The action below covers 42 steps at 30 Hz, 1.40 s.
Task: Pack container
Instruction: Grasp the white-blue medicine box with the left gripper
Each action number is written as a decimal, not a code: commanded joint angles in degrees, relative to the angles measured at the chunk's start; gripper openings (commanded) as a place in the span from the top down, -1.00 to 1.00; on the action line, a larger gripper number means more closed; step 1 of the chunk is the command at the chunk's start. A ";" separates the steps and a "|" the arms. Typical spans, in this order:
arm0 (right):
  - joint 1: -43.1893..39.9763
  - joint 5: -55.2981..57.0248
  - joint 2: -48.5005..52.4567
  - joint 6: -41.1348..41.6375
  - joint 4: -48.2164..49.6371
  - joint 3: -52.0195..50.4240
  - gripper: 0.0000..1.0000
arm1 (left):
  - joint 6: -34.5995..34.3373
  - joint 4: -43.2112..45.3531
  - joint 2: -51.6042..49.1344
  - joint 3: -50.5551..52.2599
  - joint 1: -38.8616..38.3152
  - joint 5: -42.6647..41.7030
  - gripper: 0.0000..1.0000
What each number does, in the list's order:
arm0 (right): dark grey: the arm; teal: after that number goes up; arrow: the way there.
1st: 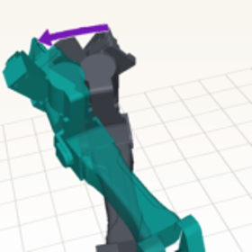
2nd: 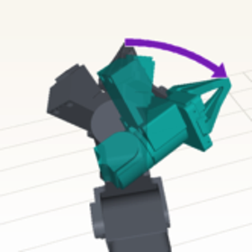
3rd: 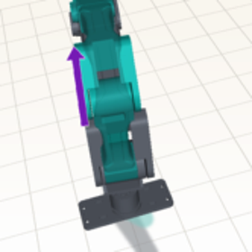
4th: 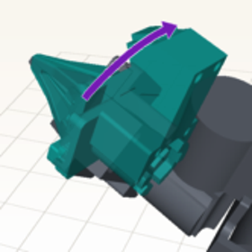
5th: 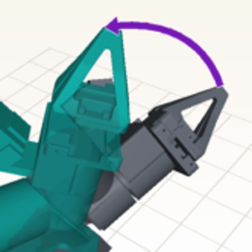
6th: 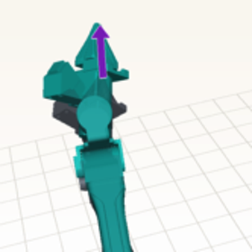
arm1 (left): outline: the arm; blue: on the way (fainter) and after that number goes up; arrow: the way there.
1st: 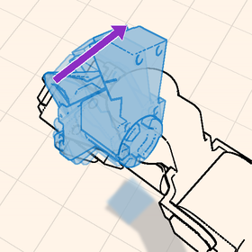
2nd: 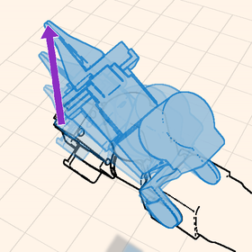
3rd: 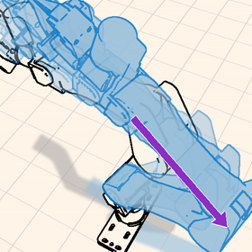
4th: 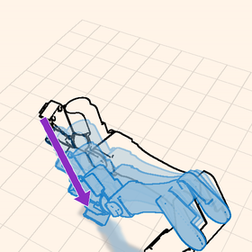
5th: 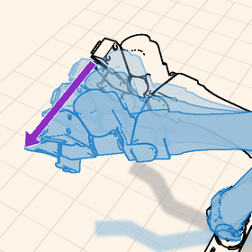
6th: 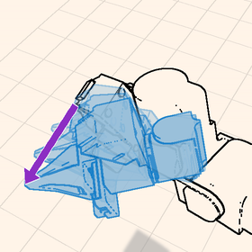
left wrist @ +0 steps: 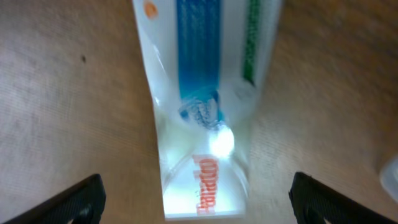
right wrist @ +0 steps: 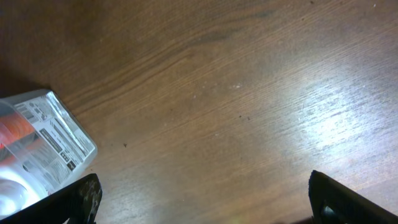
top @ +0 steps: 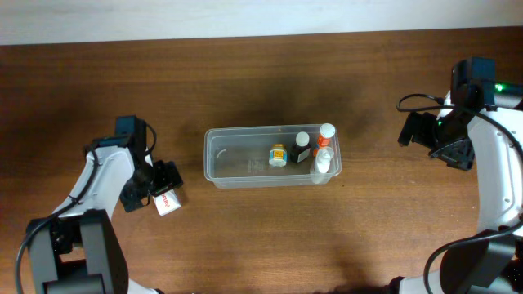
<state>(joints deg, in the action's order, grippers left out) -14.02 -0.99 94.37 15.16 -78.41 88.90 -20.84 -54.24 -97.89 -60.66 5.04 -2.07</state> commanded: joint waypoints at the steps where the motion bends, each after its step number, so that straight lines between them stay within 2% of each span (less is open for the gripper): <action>1: -0.20 -0.09 -0.09 0.09 0.00 -0.24 -0.97 | -0.20 2.62 0.37 2.49 0.81 -1.75 -0.90; 6: -0.20 -0.09 -0.09 0.09 0.00 -0.24 -0.96 | -0.20 4.66 0.35 2.58 0.76 -1.60 -0.79; 12: -0.20 -0.09 -0.09 0.09 -0.02 -0.24 -0.97 | -0.20 7.34 -0.20 2.58 0.76 -1.31 -0.78; 13: -0.20 -0.09 -0.09 0.09 -0.02 -0.24 -0.97 | -0.24 7.32 -0.72 2.58 0.76 -1.18 -0.68; 14: -0.20 -0.07 -0.09 0.09 -0.02 -0.24 -0.97 | -0.37 7.30 -1.68 2.58 0.76 -1.18 -0.66; 23: -0.20 -0.09 -0.09 0.09 0.00 -0.24 -0.97 | -0.37 7.93 -4.39 2.58 0.76 -1.20 -0.62; 25: -0.20 -0.07 -0.09 0.07 0.00 -0.24 -0.97 | -0.37 7.93 -4.39 2.58 0.76 -1.22 -0.49; 27: -0.20 -0.07 -0.09 0.09 0.00 -0.24 -0.97 | -0.37 7.93 -4.39 2.58 0.76 -1.22 -0.17; 28: -0.20 -0.07 -0.09 0.09 0.00 -0.24 -0.97 | -0.37 7.91 -4.39 2.58 0.76 -1.27 -0.08; 29: -0.20 -0.07 -0.09 0.09 -0.02 -0.24 -0.97 | -0.37 7.91 -4.39 2.58 0.76 -1.42 -0.05; 33: -0.20 -0.07 -0.09 0.07 -0.09 -0.24 -0.97 | -0.39 7.72 -4.37 2.51 0.76 -1.64 0.27; 38: -0.20 -0.09 -0.09 0.09 -0.20 -0.24 -0.97 | -0.37 6.32 -4.24 0.42 0.76 -1.64 0.31; 42: -0.20 -0.09 -0.09 0.09 -0.22 -0.24 -0.96 | -0.11 2.54 -2.16 -6.67 0.74 -1.51 0.29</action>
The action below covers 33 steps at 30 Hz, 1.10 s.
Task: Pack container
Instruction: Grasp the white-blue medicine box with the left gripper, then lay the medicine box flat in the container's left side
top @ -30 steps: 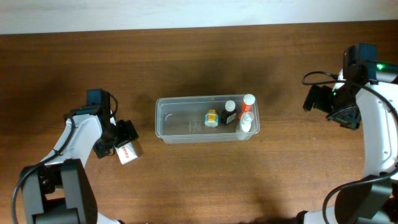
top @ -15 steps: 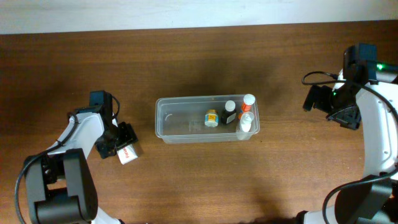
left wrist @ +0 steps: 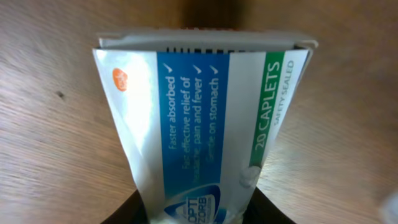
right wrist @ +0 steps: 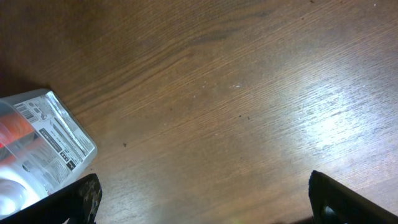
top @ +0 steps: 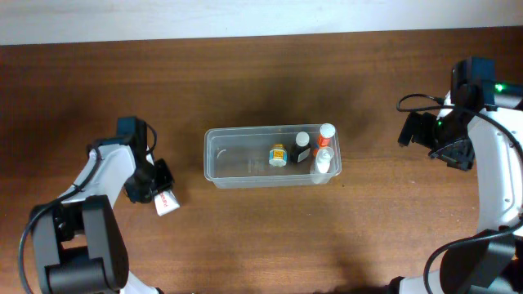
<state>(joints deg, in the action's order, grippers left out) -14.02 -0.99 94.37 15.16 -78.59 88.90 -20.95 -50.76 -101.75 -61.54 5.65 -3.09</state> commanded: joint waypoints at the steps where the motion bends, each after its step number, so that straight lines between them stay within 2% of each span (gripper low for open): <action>1: -0.20 -0.09 -0.09 0.09 -0.04 -0.24 -0.97 | 0.55 -2.34 2.99 -9.57 0.07 -0.37 0.29; 5: -0.20 -0.09 -0.09 0.09 -0.04 -0.24 -0.97 | 6.25 -4.31 6.91 -20.44 -2.60 -0.39 0.34; 6: -0.20 -0.07 -0.09 0.09 -0.04 -0.24 -0.97 | 10.19 -4.59 8.35 -24.81 -5.14 -0.37 0.42; 8: -0.20 -0.07 -0.09 0.09 -0.02 -0.24 -0.97 | 14.82 -4.48 9.49 -28.63 -8.85 -0.37 0.43; 18: -0.20 -0.07 -0.09 0.09 -0.02 -0.24 -0.97 | 40.26 -3.80 5.92 -31.30 -32.79 -0.37 0.40; 20: -0.20 -0.09 -0.07 0.09 -0.02 -0.24 -0.97 | 42.69 -4.09 3.93 -31.30 -35.06 -0.35 0.38; 21: -0.20 -0.09 -0.09 0.09 -0.02 -0.24 -0.97 | 44.30 -4.63 2.19 -31.30 -36.33 -0.35 0.30; 24: -0.20 -0.07 -0.09 0.09 -0.02 -0.24 -0.97 | 45.99 -6.82 -1.97 -31.30 -37.38 0.02 0.23; 28: -0.20 -0.07 -0.09 0.07 -0.02 -0.24 -0.97 | 46.31 -9.99 -7.06 -31.28 -36.89 5.29 0.23; 33: -0.20 -0.07 -0.09 0.07 -0.02 -0.24 -0.96 | 46.34 -10.73 -11.93 -31.28 -35.12 5.44 0.22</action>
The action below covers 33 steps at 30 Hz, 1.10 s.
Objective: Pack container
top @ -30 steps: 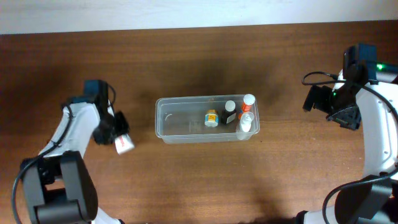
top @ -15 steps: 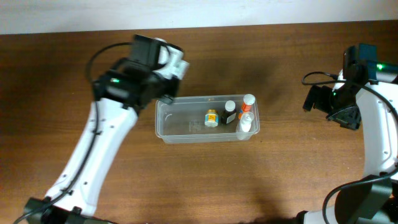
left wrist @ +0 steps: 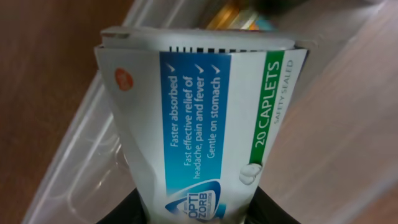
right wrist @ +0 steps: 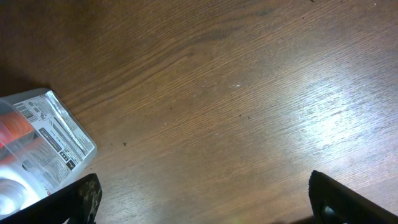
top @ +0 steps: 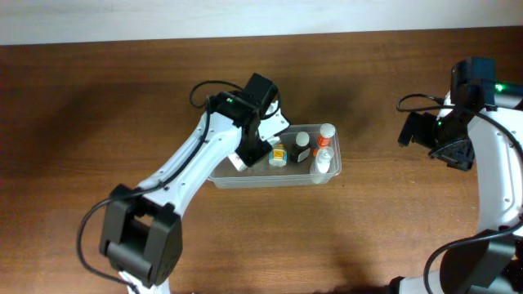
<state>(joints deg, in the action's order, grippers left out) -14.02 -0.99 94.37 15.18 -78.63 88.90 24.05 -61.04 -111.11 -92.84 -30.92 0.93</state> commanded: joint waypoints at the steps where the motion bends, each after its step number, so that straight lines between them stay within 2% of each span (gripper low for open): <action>1: -0.20 -0.07 -0.09 0.07 0.02 -0.24 -0.97 | 1.33 -0.57 -3.19 0.02 1.66 1.42 0.23; 7: -0.22 -0.07 -0.09 0.07 0.02 -0.24 -0.97 | 1.33 -0.74 -5.75 0.07 2.49 1.44 0.10; 10: -0.22 -0.07 -0.09 0.04 0.04 -0.24 -0.97 | 1.36 -0.72 -5.88 0.04 2.49 1.49 -0.18; 11: -0.20 -0.07 -0.09 0.04 0.04 -0.24 -0.96 | 1.33 -0.72 -5.88 0.04 2.49 1.53 -0.22; 16: -0.20 -0.09 -0.09 -0.24 0.02 -0.24 -0.97 | -0.74 -5.57 -2.89 -5.97 2.49 1.88 -0.25; 20: -0.17 -0.17 -0.13 -2.64 -0.04 -0.22 -0.97 | -2.49 -5.09 2.32 -11.43 3.80 2.14 -0.29; 22: 0.59 -0.04 -0.35 -4.22 0.09 0.11 -0.97 | -7.48 -3.63 5.97 -13.33 5.99 5.75 -0.40; 23: 1.68 0.13 -0.57 -4.92 0.39 0.72 -0.97 | -9.81 -2.84 7.74 -13.46 7.78 6.91 -0.54; 24: 3.10 0.22 -0.74 -5.95 0.61 1.68 -0.97 | -12.44 -2.29 9.55 -13.46 10.34 6.88 -0.97; 30: 13.77 3.19 -0.79 -6.86 4.17 7.80 -0.97 | -27.54 -2.03 12.24 -13.42 26.38 6.16 -0.99; 33: 16.90 3.17 -0.76 -6.82 6.49 7.80 -0.97 | -29.00 -2.03 12.07 -13.33 32.02 1.75 -0.99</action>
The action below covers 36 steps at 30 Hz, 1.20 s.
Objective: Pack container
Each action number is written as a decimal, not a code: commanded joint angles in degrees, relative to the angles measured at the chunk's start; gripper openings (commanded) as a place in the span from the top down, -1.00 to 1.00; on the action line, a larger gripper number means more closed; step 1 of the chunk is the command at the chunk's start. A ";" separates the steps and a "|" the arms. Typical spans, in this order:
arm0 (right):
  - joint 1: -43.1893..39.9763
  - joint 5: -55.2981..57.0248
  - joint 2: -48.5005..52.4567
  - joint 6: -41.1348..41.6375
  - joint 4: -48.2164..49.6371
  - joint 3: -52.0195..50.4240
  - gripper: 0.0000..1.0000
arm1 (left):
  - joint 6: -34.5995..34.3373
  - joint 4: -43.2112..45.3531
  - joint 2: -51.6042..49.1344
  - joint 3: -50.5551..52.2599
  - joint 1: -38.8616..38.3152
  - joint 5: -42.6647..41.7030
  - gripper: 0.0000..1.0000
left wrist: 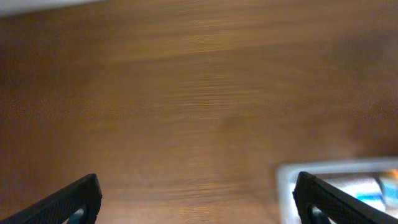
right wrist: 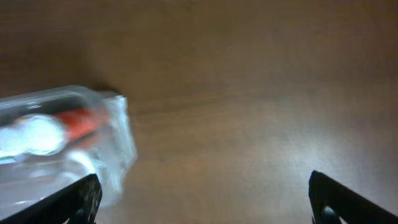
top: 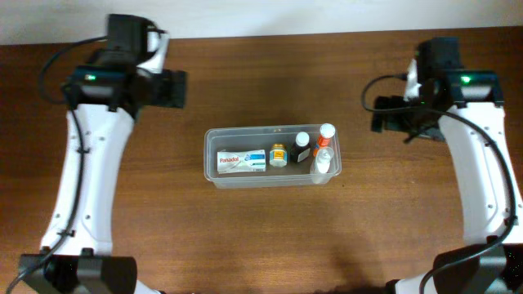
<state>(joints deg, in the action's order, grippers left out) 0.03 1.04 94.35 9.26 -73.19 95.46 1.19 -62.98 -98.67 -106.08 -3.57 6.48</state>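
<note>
The clear plastic container sits mid-table. Inside it lies a white and blue caplet box at the left, with several small bottles at the right end. My left gripper hangs open and empty over bare wood far back left of the container; its wrist view catches the container corner and the box. My right gripper is open and empty, right of the container. The right wrist view shows the container's end with an orange-capped bottle, blurred.
The brown wooden table ends at a white strip along the far edge. Cables loop from both arms near the far corners.
My left gripper has let go of the caplet box, which now lies in the container's left part, and stands open at the far left. The right arm has moved left and farther back.
My left gripper stood open round the caplet box on the table left of the container. It was then shut on the box, then held it over the container's left half. Now the box lies inside and both arms stand apart, open.
</note>
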 commanded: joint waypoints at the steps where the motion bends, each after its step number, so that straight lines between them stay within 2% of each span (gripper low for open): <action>1: 3.72 1.29 -0.74 -0.92 1.86 1.22 -0.97 | -6.14 -0.07 -0.37 -0.09 5.84 -4.66 -0.99; 7: 4.09 2.64 -0.76 -3.21 3.30 1.25 -0.97 | -6.08 -1.64 -0.35 -0.09 9.07 -4.79 -0.99; 10: 4.09 2.64 -1.57 0.90 1.90 1.22 -0.97 | -6.10 -3.21 0.26 -0.09 9.09 -4.85 -0.99; 12: 4.11 2.64 -4.02 3.28 -0.48 1.20 -0.97 | -5.73 -5.44 2.38 -0.04 9.09 -4.85 -0.99; 18: 4.11 4.07 -13.97 3.23 -4.39 1.16 -0.97 | -1.09 -7.06 11.41 4.07 8.04 -7.87 -0.99; 19: 4.11 4.42 -16.22 3.26 -4.94 0.72 -0.97 | -1.09 -6.91 13.11 5.66 7.78 -7.85 -0.99; 22: 4.09 5.97 -25.35 3.28 -4.94 -5.16 -0.97 | -1.11 -3.30 25.22 18.82 5.84 -7.82 -0.99; 26: 4.09 6.56 -42.91 3.30 -1.60 -24.13 -0.97 | -1.20 1.73 45.97 38.99 3.30 -7.85 -0.99; 29: 4.09 6.58 -52.87 3.50 -0.02 -33.68 -0.97 | -1.81 1.68 55.39 47.32 2.97 -7.82 -0.99; 33: 4.09 6.60 -60.67 3.48 1.64 -37.18 -0.97 | -1.81 1.73 62.16 53.72 2.97 -7.82 -0.99; 36: 4.09 6.56 -62.88 3.48 1.60 -37.18 -0.97 | -1.81 4.09 62.73 55.10 2.97 -7.82 -0.99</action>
<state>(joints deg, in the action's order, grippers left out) 4.08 6.63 32.95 12.03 -71.90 58.81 -1.08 -60.45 -36.45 -52.16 -0.38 -0.91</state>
